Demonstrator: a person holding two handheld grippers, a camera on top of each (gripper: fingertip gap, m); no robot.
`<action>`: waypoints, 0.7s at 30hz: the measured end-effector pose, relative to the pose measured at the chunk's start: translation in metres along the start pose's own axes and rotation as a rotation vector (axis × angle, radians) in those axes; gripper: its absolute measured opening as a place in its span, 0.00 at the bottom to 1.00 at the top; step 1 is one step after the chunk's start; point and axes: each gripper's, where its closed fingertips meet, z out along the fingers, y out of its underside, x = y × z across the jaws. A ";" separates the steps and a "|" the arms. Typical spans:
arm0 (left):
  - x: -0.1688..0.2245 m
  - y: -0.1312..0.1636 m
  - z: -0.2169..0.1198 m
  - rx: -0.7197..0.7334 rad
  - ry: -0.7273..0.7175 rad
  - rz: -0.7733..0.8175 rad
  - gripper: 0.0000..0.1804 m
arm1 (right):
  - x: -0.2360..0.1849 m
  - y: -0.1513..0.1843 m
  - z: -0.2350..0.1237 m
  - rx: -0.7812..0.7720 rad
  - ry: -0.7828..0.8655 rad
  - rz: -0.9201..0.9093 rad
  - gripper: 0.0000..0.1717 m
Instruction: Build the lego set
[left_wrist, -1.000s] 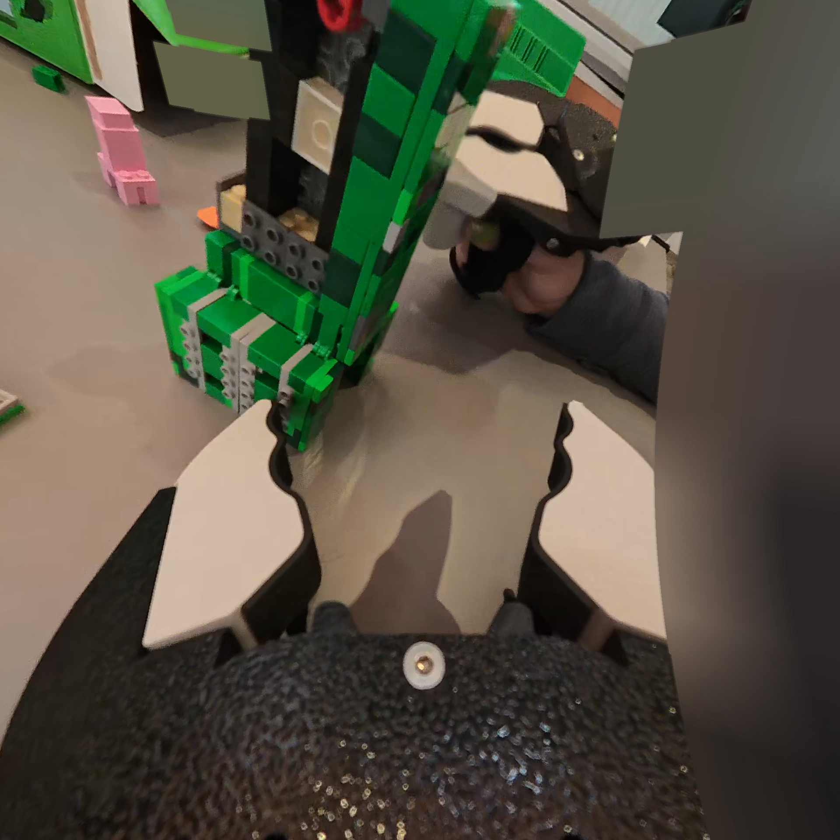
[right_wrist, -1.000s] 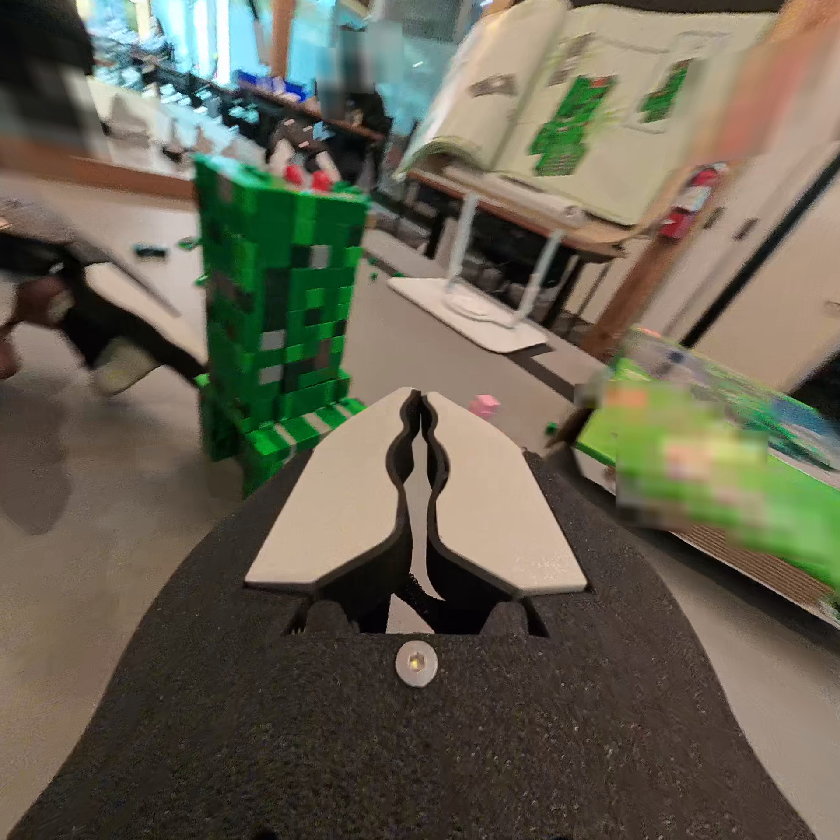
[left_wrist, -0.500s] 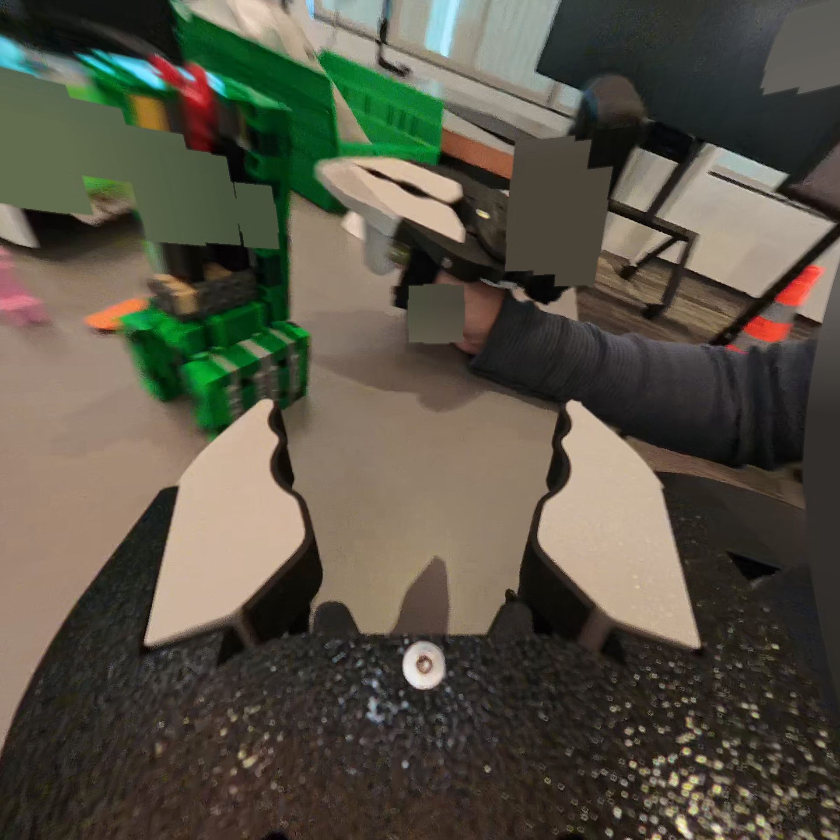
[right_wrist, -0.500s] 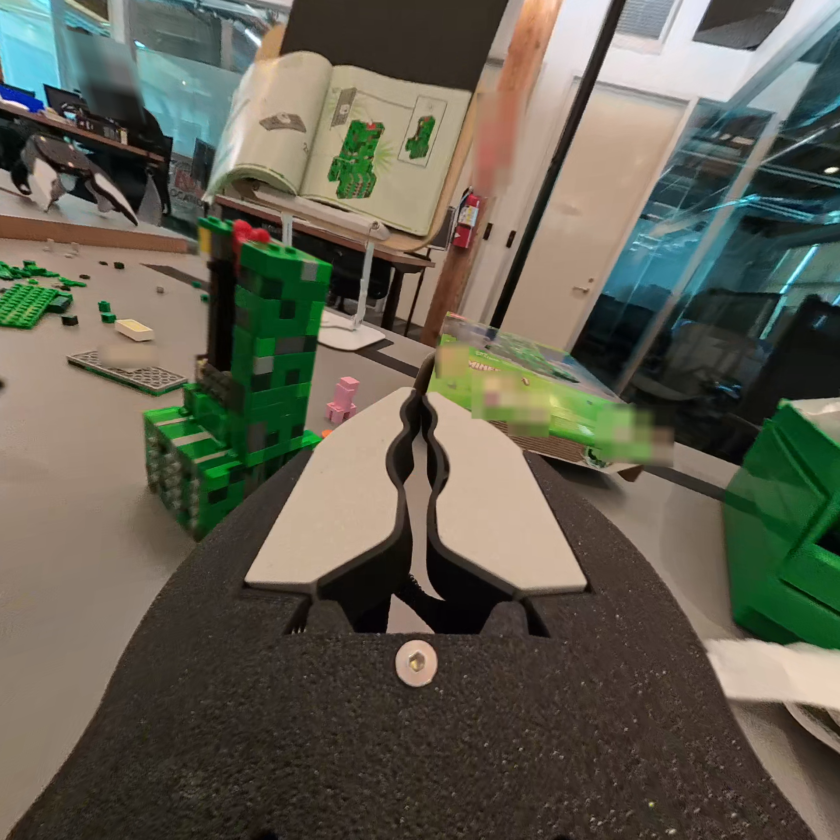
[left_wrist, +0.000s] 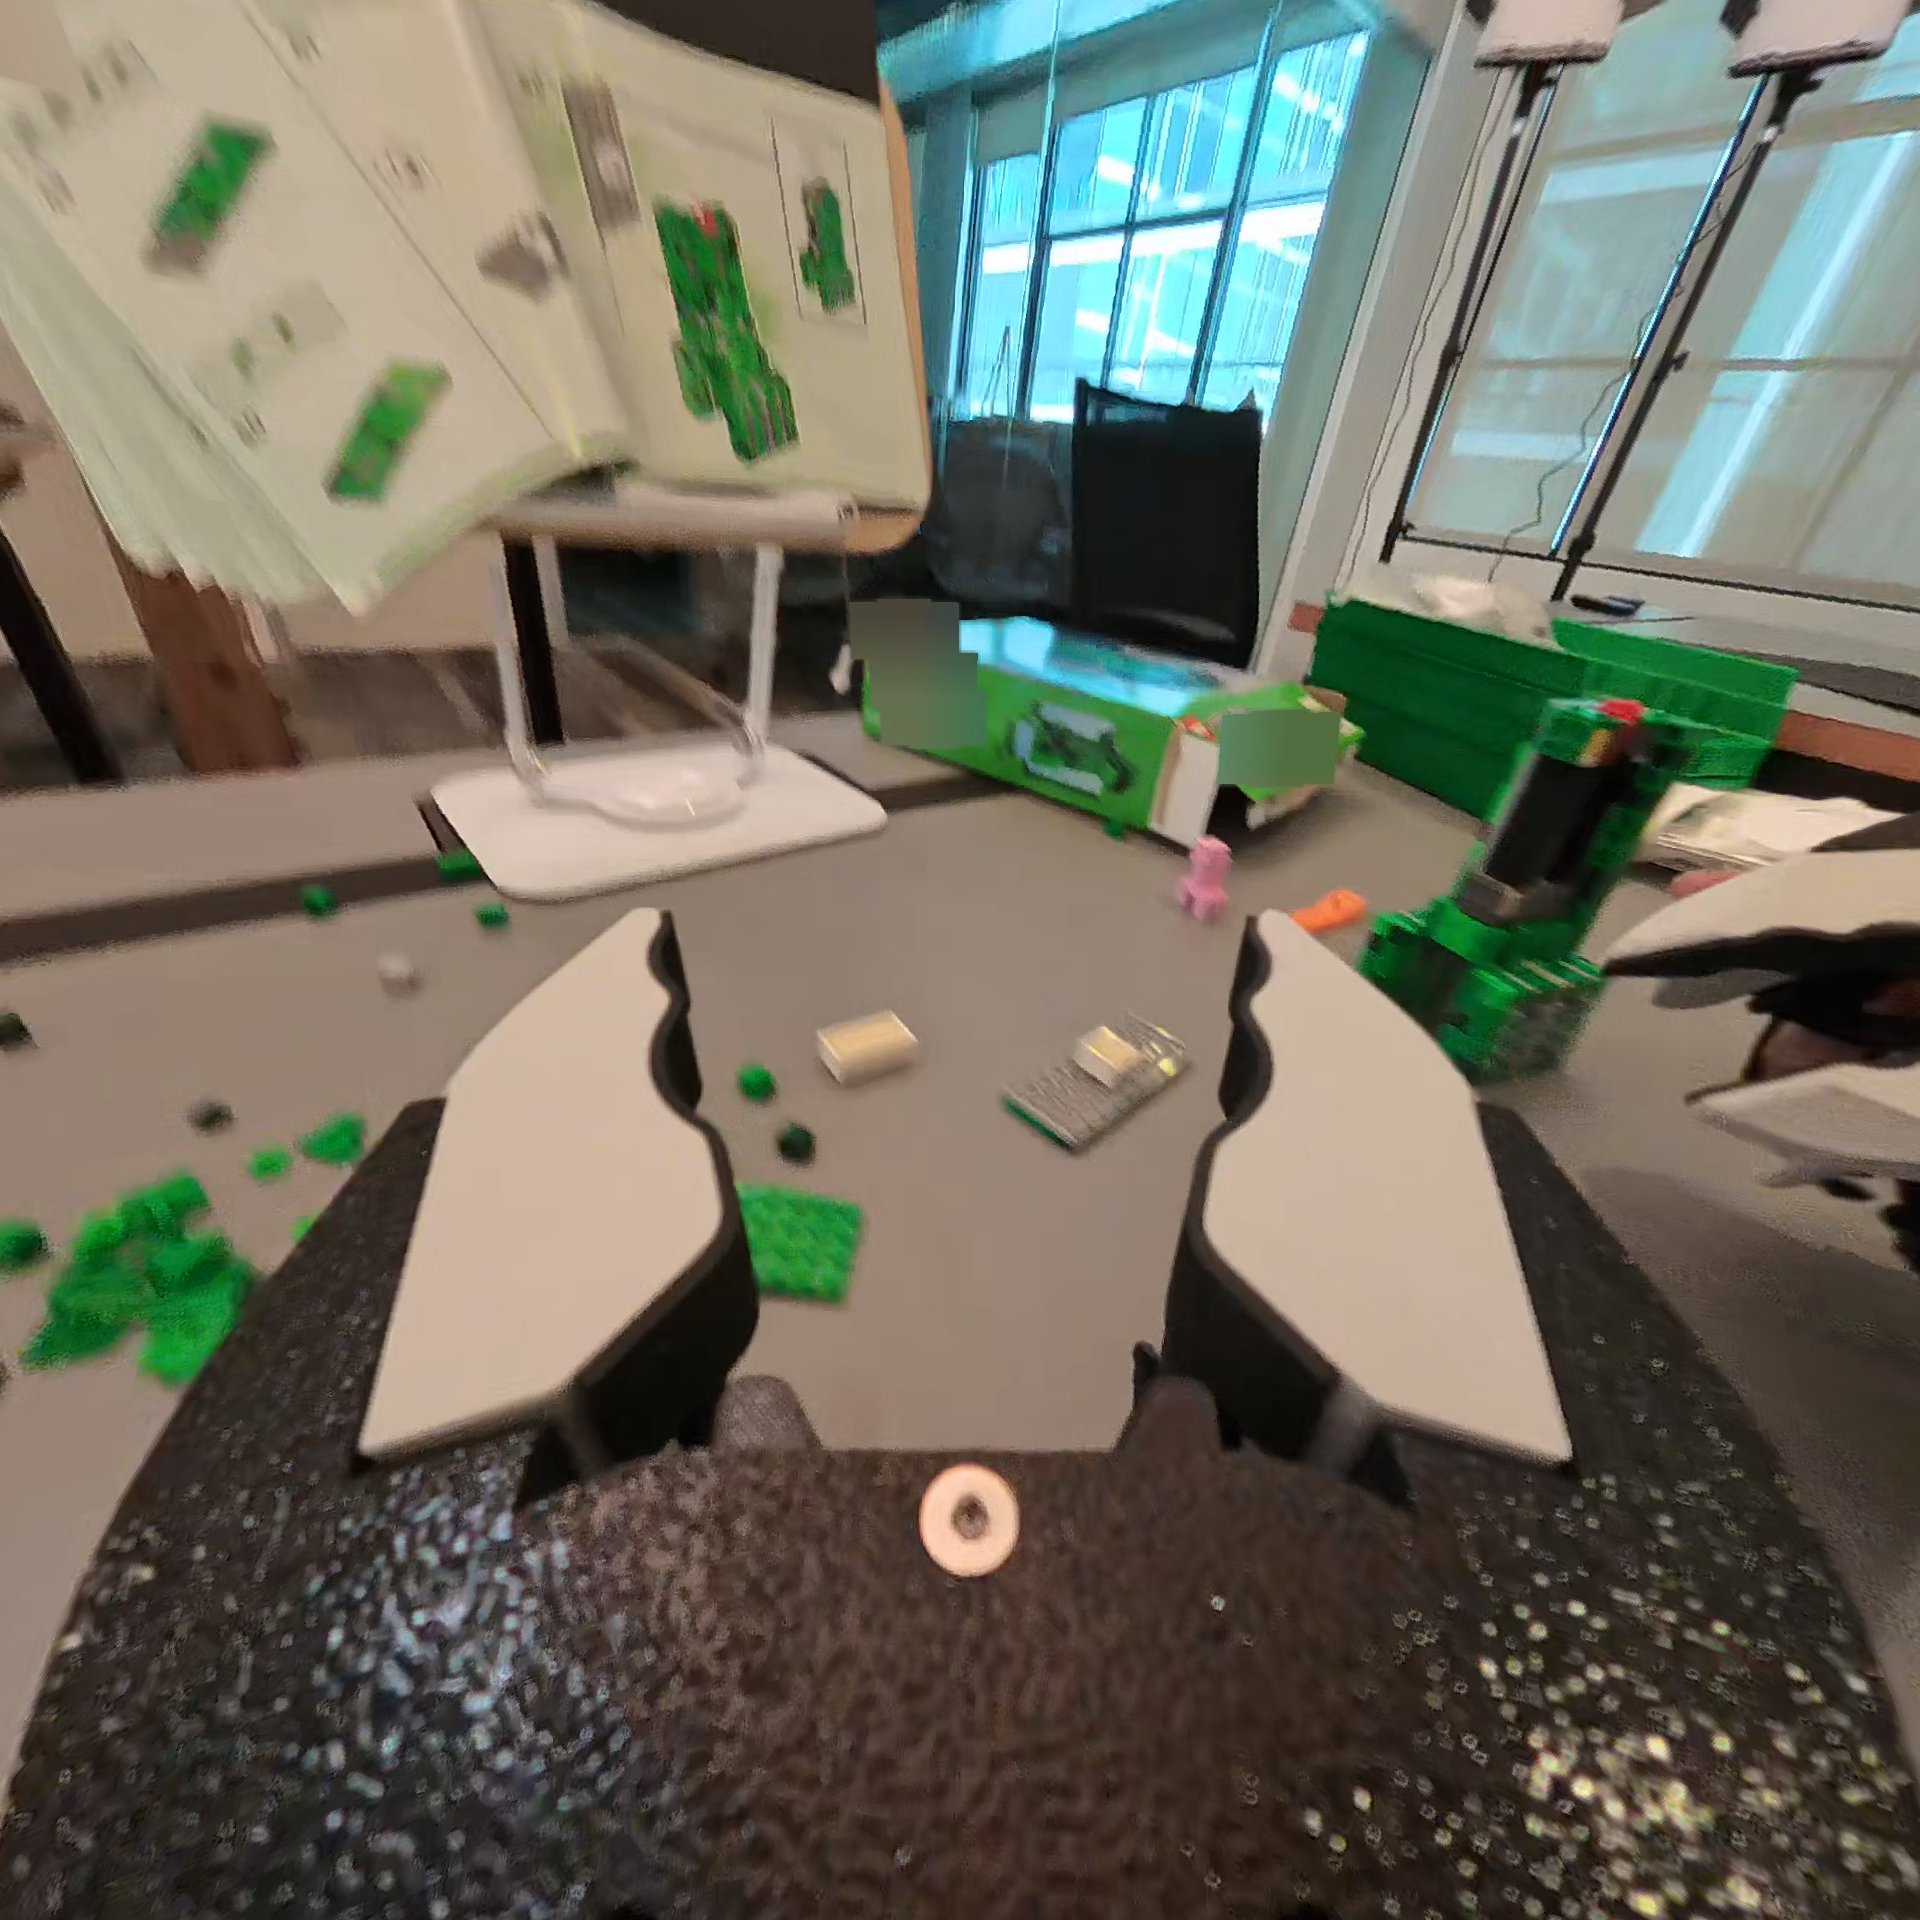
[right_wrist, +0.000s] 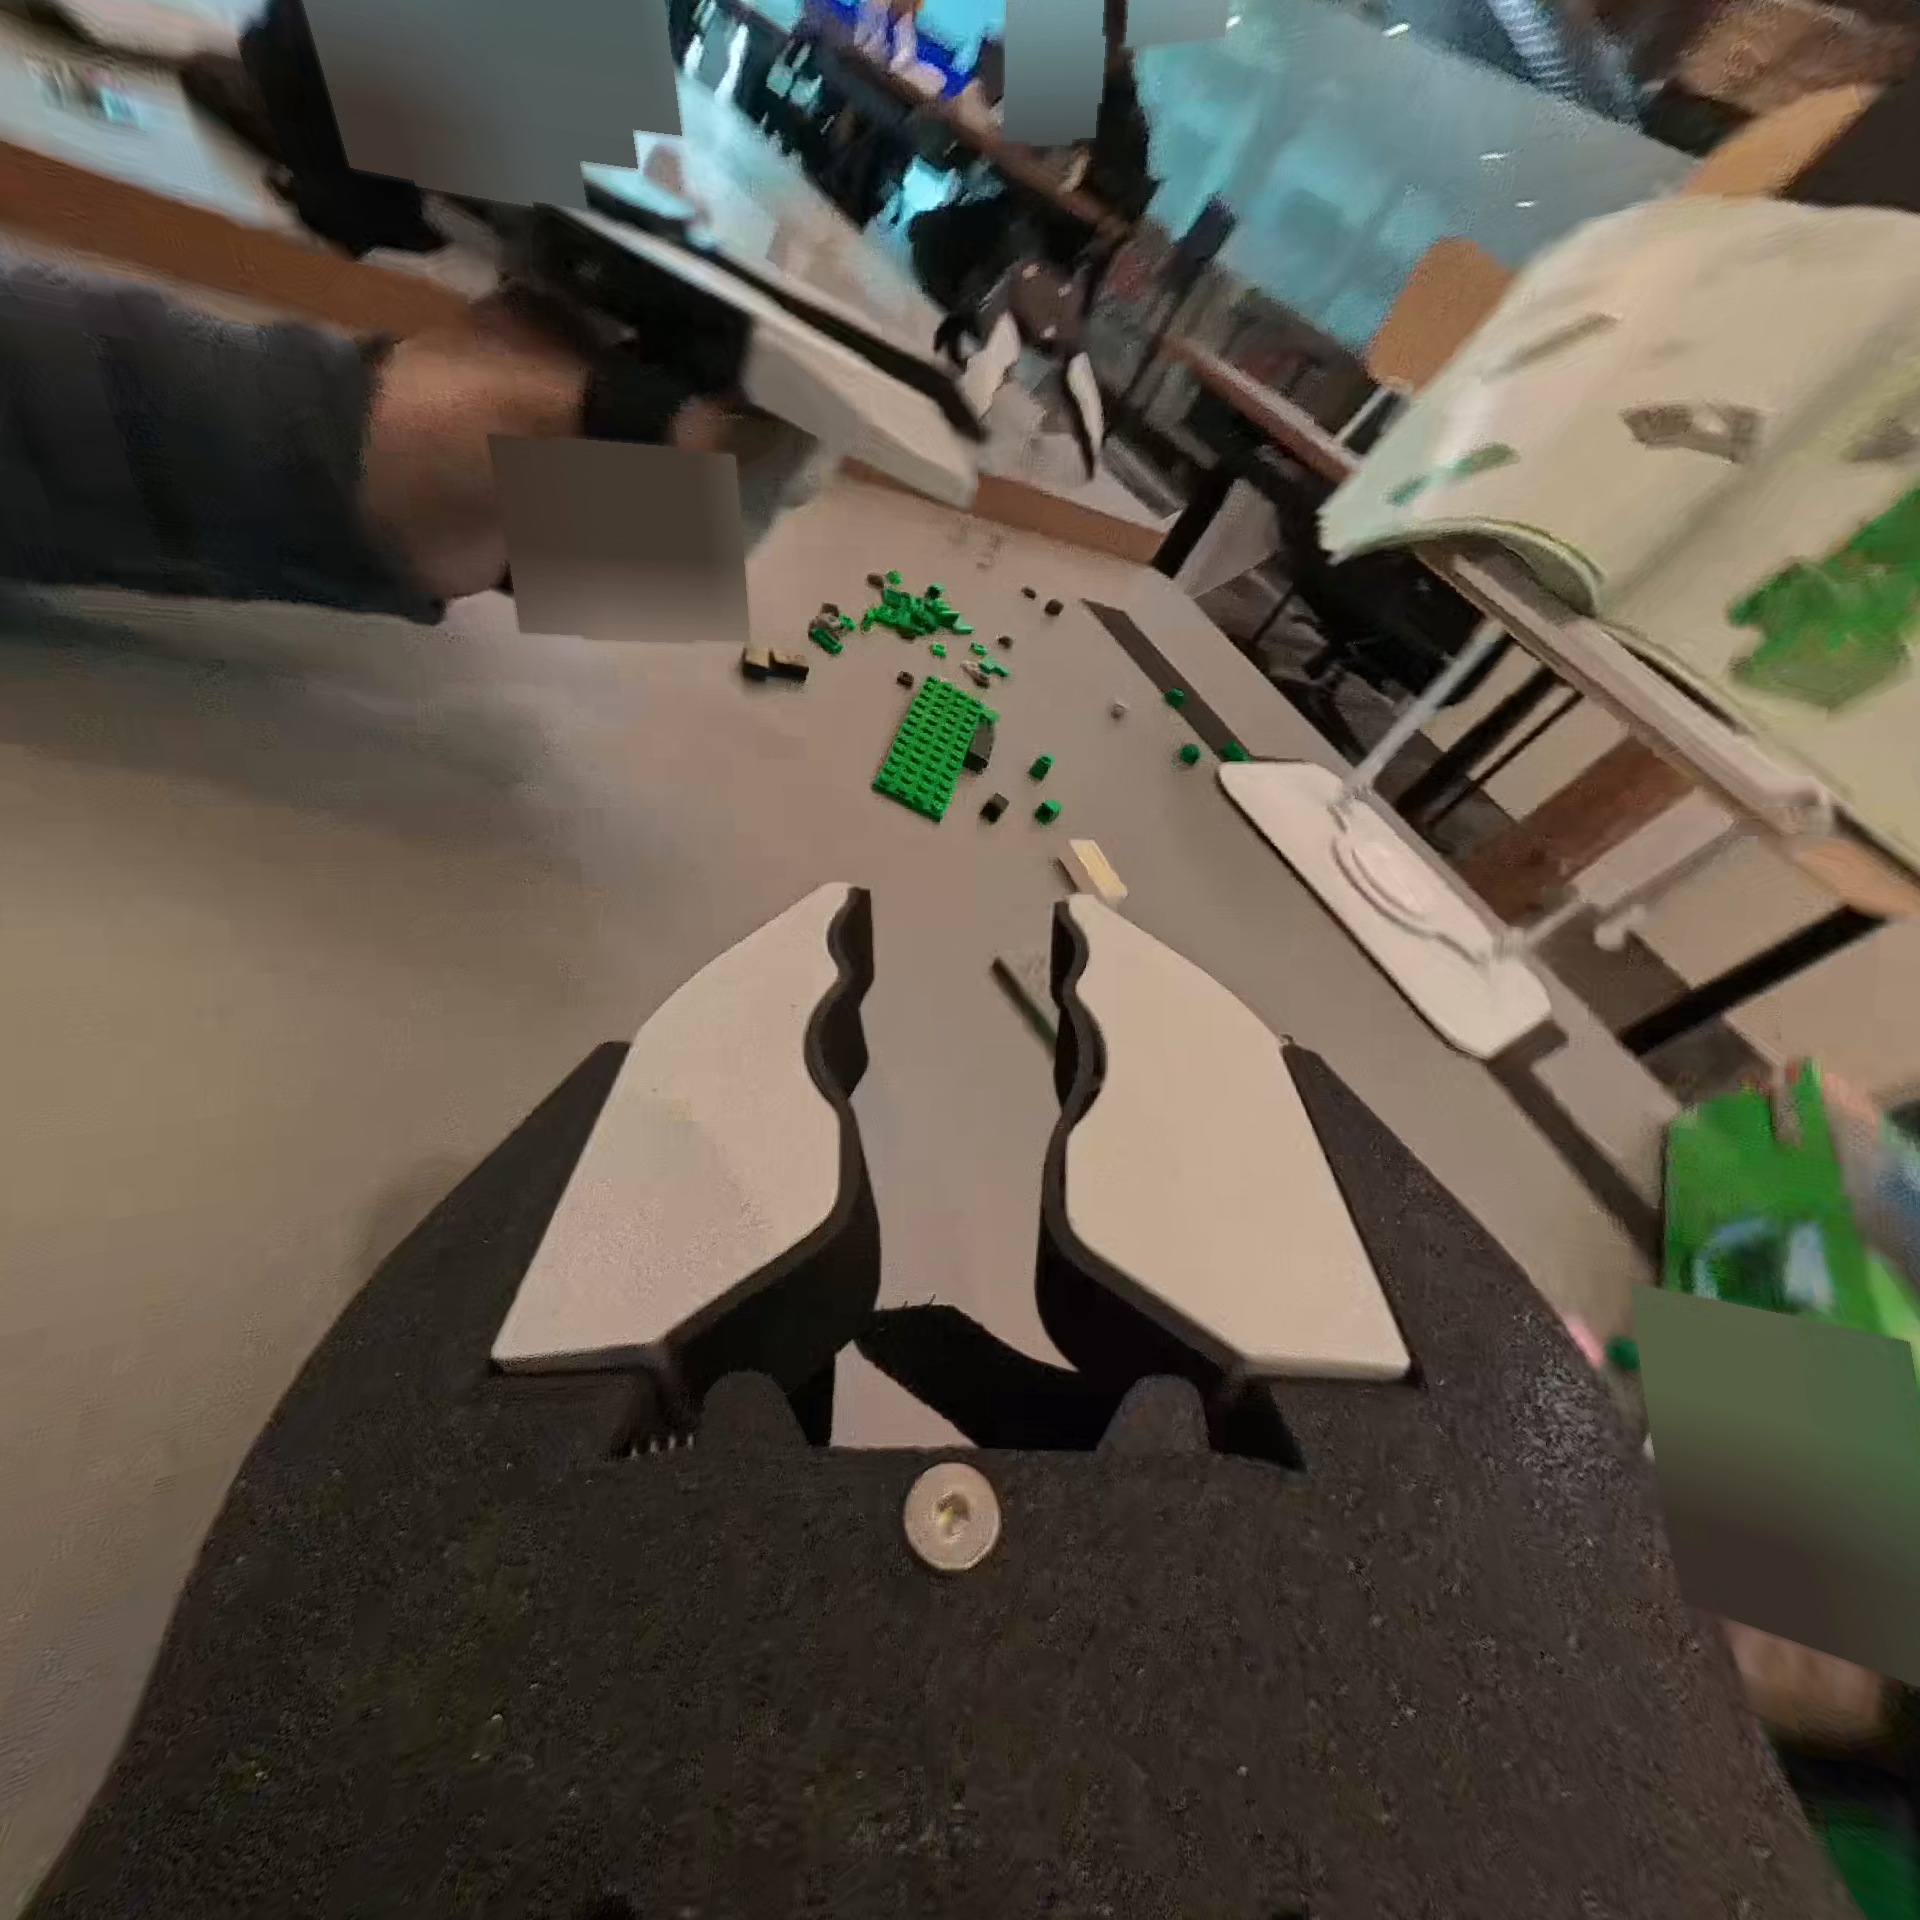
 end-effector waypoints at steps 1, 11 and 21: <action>-0.008 -0.005 0.010 0.036 0.005 0.047 0.55 | 0.004 -0.005 0.017 -0.041 -0.044 -0.056 0.19; -0.048 0.001 0.031 0.120 0.012 0.324 0.49 | 0.052 0.083 0.088 -0.964 -0.576 -0.356 0.13; -0.069 0.003 0.027 0.134 0.021 0.107 0.49 | 0.047 0.110 0.104 -1.058 -0.732 -0.364 0.10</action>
